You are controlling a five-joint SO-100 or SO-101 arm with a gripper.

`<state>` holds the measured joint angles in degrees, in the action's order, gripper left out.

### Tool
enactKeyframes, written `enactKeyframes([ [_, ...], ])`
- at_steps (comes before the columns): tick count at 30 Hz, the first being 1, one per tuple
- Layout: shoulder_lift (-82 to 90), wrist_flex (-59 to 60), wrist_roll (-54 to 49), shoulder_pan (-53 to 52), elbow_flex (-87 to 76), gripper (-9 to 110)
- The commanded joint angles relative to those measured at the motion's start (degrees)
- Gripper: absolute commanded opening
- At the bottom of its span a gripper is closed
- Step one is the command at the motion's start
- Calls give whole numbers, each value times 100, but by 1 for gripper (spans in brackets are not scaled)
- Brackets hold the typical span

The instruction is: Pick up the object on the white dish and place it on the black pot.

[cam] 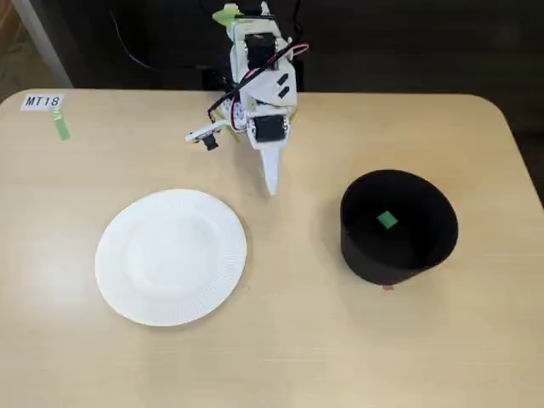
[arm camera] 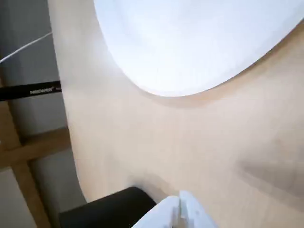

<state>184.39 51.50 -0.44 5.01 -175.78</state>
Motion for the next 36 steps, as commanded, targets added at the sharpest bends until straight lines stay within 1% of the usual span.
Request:
enactKeyframes([
  [1, 642, 9, -62, -62, -88, 0],
  [11, 642, -26, 26, -53, -272, 0],
  [13, 642, -44, -18, -44, -281, 4],
  [16, 642, -176, -26, 9, -316, 0],
  [36, 642, -185, -26, 9, -325, 0],
])
